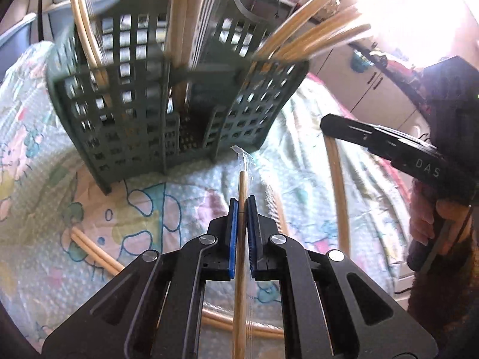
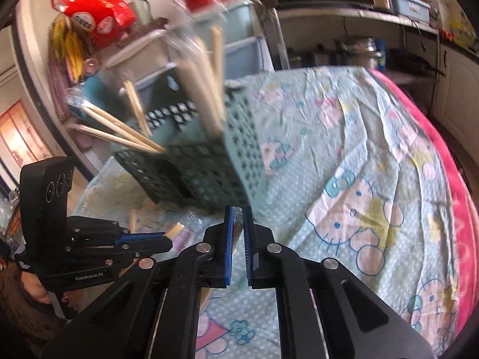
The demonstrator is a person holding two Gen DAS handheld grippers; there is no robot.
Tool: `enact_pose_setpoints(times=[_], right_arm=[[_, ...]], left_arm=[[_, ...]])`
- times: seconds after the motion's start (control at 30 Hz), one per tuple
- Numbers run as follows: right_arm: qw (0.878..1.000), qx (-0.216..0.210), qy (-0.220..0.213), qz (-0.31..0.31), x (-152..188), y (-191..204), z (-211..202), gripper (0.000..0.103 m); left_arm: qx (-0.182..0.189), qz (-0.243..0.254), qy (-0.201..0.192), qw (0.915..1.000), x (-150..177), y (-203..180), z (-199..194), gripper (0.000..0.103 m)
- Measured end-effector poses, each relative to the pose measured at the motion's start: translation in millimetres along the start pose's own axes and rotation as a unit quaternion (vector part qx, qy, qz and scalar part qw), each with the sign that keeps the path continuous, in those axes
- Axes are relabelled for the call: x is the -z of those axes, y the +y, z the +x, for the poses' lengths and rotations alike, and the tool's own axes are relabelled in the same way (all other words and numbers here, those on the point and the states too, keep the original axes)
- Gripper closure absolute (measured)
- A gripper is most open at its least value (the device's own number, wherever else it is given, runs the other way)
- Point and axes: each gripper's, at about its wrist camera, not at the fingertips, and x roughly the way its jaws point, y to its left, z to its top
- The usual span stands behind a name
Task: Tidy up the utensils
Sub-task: 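Lift the left gripper's chopstick toward the green holder while the right gripper carries its own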
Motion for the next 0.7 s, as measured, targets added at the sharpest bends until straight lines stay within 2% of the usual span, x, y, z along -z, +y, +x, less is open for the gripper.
enact_pose_setpoints(times=[0.33,0.53,0.7], right_arm=[[0.997,-0.021,-0.048,-0.048,-18,32,-39,0.097],[0.995,-0.025,-0.071,-0.065,-23,44,-59,0.097],[0.993,-0.028,-0.092,-0.070,-29,50,-74,0.097]], left_arm=[[0.022,0.022,-0.078,0.9965,-6,-9,-67,0.099],[0.031,0.027,-0.136,0.9899,-22,-26,-86,0.099],[0.033,0.028,-0.190,0.9808,-32,-36,-100,0.099]])
